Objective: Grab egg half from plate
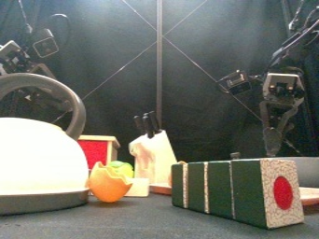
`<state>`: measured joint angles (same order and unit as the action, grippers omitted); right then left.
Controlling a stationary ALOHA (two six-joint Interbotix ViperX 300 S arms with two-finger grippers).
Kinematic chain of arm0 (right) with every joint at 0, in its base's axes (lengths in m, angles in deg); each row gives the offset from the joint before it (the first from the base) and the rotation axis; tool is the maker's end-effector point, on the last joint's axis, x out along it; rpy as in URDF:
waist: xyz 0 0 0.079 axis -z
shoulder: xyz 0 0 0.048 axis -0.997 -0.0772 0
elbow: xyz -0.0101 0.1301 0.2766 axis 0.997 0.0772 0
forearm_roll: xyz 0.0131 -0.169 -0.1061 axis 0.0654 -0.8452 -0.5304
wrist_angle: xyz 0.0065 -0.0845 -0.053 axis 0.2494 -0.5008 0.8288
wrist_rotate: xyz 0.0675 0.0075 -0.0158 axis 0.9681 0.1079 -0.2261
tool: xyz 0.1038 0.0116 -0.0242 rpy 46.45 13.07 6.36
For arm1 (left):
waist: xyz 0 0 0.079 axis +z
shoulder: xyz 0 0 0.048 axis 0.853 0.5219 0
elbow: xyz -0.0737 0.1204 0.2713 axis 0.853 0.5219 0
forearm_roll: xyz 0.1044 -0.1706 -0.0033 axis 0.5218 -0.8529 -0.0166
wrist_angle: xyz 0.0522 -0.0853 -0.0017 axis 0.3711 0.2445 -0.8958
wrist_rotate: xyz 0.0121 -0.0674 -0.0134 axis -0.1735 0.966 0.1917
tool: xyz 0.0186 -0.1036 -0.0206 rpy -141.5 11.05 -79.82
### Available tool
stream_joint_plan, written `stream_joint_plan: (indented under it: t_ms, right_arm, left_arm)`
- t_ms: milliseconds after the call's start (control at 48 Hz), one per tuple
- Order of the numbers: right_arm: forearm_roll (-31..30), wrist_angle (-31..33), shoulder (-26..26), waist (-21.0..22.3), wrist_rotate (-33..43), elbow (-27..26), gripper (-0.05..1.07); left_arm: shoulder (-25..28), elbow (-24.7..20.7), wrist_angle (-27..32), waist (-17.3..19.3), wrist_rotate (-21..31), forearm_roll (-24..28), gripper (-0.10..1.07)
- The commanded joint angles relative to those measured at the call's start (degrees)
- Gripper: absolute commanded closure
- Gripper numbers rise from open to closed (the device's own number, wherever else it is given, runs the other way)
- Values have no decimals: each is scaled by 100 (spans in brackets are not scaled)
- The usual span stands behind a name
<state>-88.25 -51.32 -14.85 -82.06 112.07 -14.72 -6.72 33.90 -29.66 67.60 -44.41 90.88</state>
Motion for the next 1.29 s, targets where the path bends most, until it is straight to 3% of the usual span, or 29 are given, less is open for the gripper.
stream_joint_plan:
  t_ms: [0, 333, 771, 1000, 1271]
  right_arm:
    - [0, -44, 44, -35, -9, -105, 8]
    - [211, -35, 35, -299, -9, -396, 8]
    - [369, -70, -281, -1125, -18, -835, 8]
    - [589, -237, -835, -1582, -18, -1107, 9]
    - [580, -26, -1872, -2074, -70, -1811, 9]
  left_arm:
    - [9, -70, -26, 18, 9, -9, 18]
    - [9, -53, -26, 9, 0, -79, 18]
    - [0, -53, -26, 18, 0, -79, 18]
    - [9, -70, -26, 9, 0, -79, 18]
    - [9, -53, -44, 18, 9, -79, 18]
